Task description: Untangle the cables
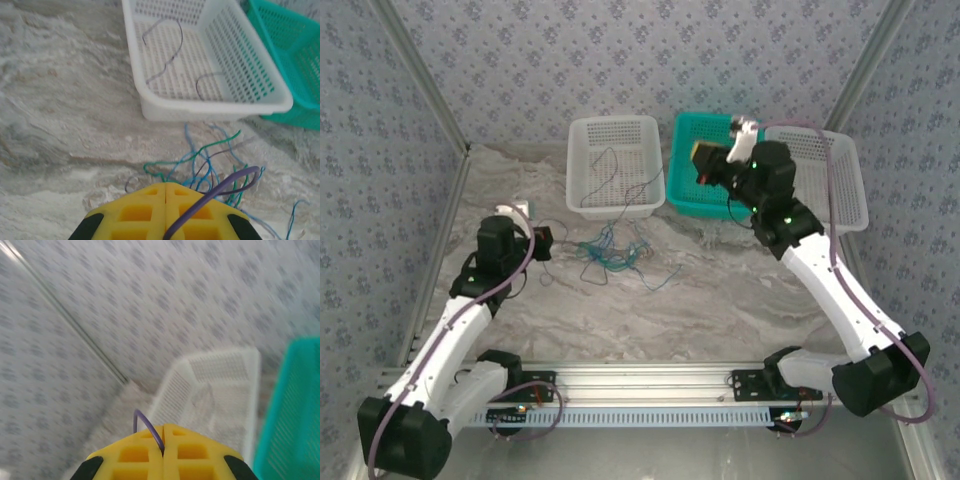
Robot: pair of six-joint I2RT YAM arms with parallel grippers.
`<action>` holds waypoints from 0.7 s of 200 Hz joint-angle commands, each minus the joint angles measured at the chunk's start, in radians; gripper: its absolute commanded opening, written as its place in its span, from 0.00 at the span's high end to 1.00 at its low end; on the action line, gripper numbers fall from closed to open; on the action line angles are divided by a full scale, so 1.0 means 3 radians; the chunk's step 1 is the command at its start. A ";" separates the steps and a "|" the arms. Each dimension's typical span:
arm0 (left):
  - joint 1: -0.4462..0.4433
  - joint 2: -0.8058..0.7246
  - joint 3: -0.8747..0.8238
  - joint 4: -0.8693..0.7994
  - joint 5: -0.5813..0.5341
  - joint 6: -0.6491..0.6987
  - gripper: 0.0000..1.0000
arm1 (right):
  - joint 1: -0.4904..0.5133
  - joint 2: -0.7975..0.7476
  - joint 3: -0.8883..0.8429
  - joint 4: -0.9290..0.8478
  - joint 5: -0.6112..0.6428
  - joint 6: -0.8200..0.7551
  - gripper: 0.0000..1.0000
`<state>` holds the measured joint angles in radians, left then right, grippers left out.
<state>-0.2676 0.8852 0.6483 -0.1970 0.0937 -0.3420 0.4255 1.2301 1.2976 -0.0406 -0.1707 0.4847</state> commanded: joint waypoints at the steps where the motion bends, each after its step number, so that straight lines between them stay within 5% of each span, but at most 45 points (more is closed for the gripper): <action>1: -0.0197 0.0131 -0.0117 0.0021 -0.0286 -0.0038 1.00 | 0.0033 0.0101 0.0539 0.0041 -0.0302 0.0127 1.00; 42: -0.0223 0.0096 -0.0470 -0.0065 -0.0999 -0.0495 1.00 | -0.0010 0.0169 0.1297 -0.0049 0.0122 0.0121 1.00; 68: -0.0099 -0.0198 -0.0683 -0.0246 -0.1425 -0.0731 1.00 | -0.0177 0.0014 0.1292 -0.0032 0.0673 0.0188 1.00; 108: 0.1337 -0.0676 -0.0786 -0.0467 -0.0673 -0.0820 1.00 | -0.1011 -0.0259 0.0952 -0.0203 0.0917 0.1120 1.00; 140: 0.2228 -0.0444 -0.0651 -0.0400 -0.0064 -0.0754 1.00 | -0.1640 -0.0408 0.0600 -0.0505 0.0877 0.1761 1.00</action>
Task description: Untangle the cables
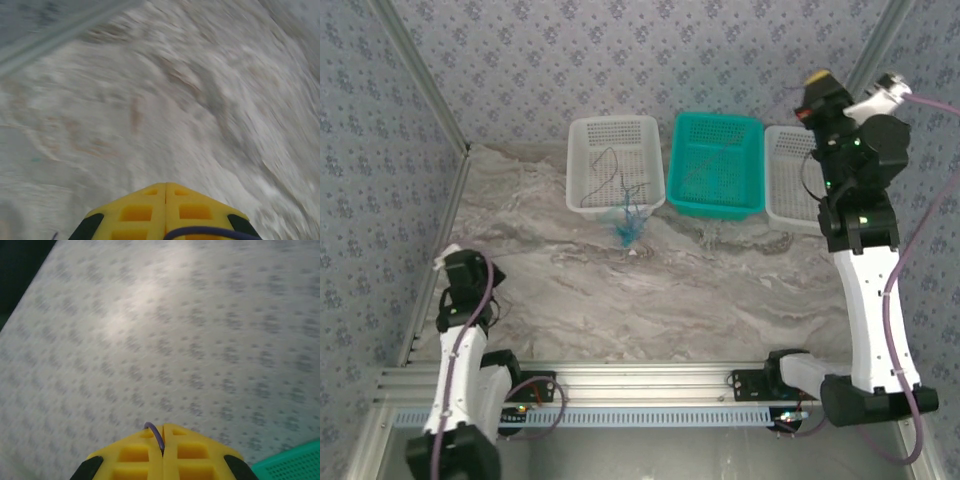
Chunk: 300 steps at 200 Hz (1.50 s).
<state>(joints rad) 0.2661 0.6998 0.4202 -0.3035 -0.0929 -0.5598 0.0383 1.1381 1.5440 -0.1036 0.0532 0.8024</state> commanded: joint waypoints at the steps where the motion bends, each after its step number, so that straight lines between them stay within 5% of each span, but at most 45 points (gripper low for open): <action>1: 0.0461 0.0184 0.0111 -0.0038 0.0574 -0.0032 1.00 | -0.0364 -0.0107 -0.0232 -0.0307 0.0130 0.0714 1.00; 62: 0.0790 0.0463 0.0228 0.0243 0.0572 -0.0542 1.00 | -0.1144 -0.0590 -0.1007 -0.0770 0.0183 0.1179 1.00; 109: 0.1018 0.0833 0.0583 0.0230 0.0558 -0.0476 1.00 | -0.1602 -0.0994 -0.1724 -0.0903 0.0207 0.1373 1.00; 176: 0.1336 0.1349 0.1146 0.0074 0.0555 -0.0236 1.00 | -0.1761 -0.1141 -0.2135 -0.0918 0.0496 0.1437 1.00; 250: 0.1577 0.1495 0.1033 0.0226 0.0786 -0.0262 1.00 | -0.1881 -0.1101 -0.1962 -0.0808 0.0594 0.1456 1.00; 272: 0.1338 0.1446 0.0998 0.0459 0.1072 -0.0170 1.00 | -0.1640 -0.0943 -0.1919 -0.0078 -0.0240 0.0965 1.00; 286: 0.0897 0.1488 0.1118 0.0477 0.1167 0.0039 1.00 | -0.1248 -0.0697 -0.1688 0.0062 -0.0758 0.0521 1.00; 300: 0.0381 0.1517 0.1249 0.0426 0.1167 0.0209 1.00 | -0.0695 -0.0480 -0.1402 -0.0131 -0.0857 0.0042 1.00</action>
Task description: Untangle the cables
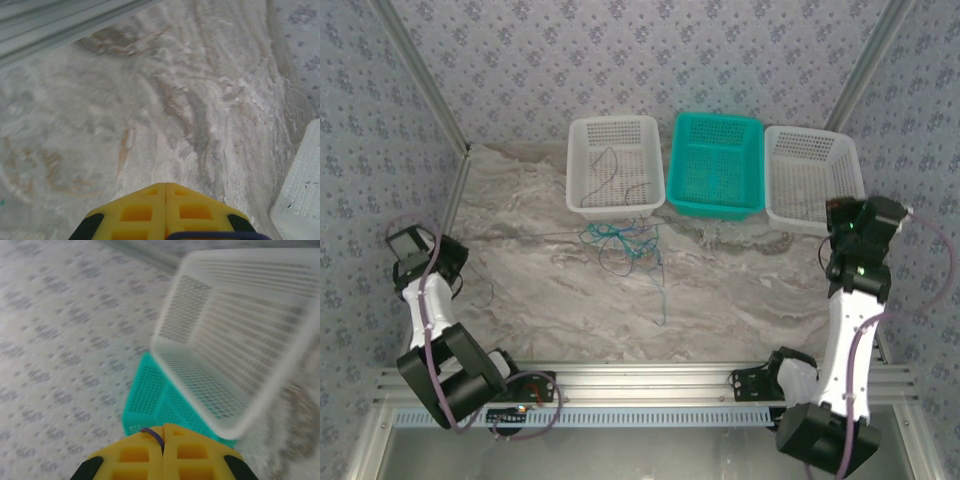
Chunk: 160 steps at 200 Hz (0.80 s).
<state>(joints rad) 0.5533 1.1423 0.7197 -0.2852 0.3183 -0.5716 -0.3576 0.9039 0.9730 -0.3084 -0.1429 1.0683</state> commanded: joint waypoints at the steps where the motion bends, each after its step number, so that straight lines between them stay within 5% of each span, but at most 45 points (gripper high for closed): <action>1: -0.0607 0.0042 0.0258 0.0361 -0.0205 0.0256 1.00 | 0.0645 0.0316 0.0521 0.0539 -0.0198 -0.0881 1.00; 31: -0.1515 -0.0003 0.0376 0.0287 -0.0324 0.0518 1.00 | 0.1564 0.0663 0.0878 0.0331 -0.0214 -0.1618 1.00; 71: -0.2470 -0.0126 0.0280 0.0042 -0.0949 0.0937 1.00 | 0.1997 0.1003 0.1052 0.0106 -0.0354 -0.1859 1.00; 80: -0.2558 -0.0197 0.0215 -0.0003 -0.1155 0.0967 0.98 | 0.2043 0.1028 0.1053 0.0076 -0.0341 -0.1897 1.00; 119: -0.2576 -0.0640 0.0104 -0.0305 -0.1737 0.1072 0.52 | 0.2232 0.1064 0.1124 0.0108 -0.0434 -0.2033 1.00; 144: -0.2576 -0.0952 0.0211 -0.0469 -0.1637 0.1083 0.38 | 0.2385 0.1127 0.1331 0.0067 -0.0477 -0.2125 1.00; 160: -0.2591 -0.1106 0.0252 -0.0372 -0.1118 0.1081 0.38 | 0.2458 0.1164 0.1458 0.0081 -0.0614 -0.2142 1.00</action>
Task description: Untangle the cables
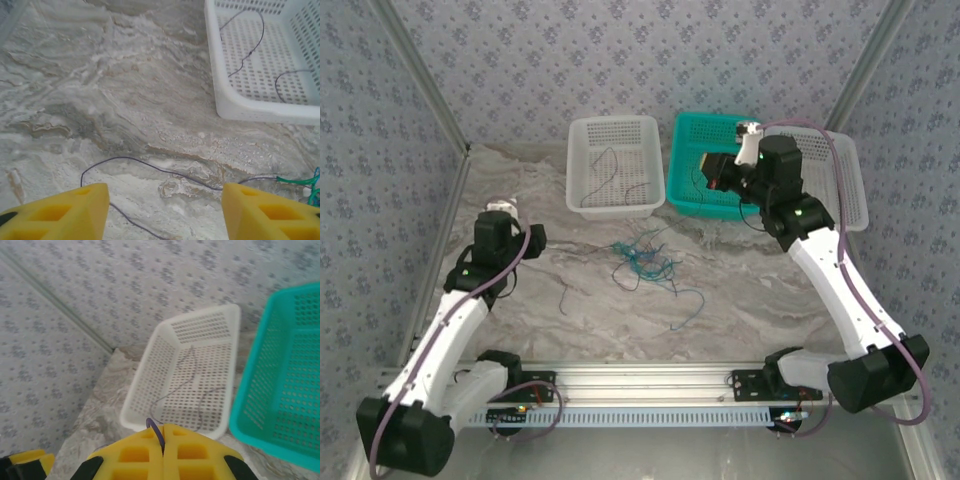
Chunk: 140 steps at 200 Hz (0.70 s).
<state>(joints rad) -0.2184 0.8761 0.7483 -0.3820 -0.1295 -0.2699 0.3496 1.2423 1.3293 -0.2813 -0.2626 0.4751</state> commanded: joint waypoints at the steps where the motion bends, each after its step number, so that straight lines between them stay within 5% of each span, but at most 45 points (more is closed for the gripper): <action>1: -0.0021 -0.0227 0.0156 -0.0027 0.0409 0.0071 0.38 | 0.0107 0.0036 0.0280 -0.0006 -0.0227 -0.0166 1.00; 20: -0.0198 -0.0281 0.0030 0.0637 0.1311 -0.0071 0.38 | 0.0246 0.0091 0.0414 0.0017 -0.0331 -0.0173 1.00; 33: -0.0574 -0.0228 -0.0118 0.1261 0.1538 -0.0036 0.36 | 0.0351 0.0115 0.0498 0.0019 -0.0292 -0.0180 1.00; 68: -0.1580 0.0473 -0.0040 0.1988 0.1130 0.0778 0.30 | 0.0558 0.0132 0.0703 0.0027 -0.0284 -0.0115 1.00; 111: -0.1710 0.1685 0.0567 0.2562 0.0813 0.0811 0.01 | 0.0761 0.0149 0.0873 0.0082 -0.0327 -0.0005 1.00; 140: -0.1701 0.2225 0.0837 0.2720 0.0455 0.0763 0.05 | 0.0855 0.0130 0.0969 -0.0038 -0.0290 -0.0113 1.00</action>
<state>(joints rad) -0.7269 1.4651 0.9241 0.3050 0.1215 -0.0490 0.5877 1.2800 1.5707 -0.2794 -0.3389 0.4587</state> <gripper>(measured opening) 0.991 0.051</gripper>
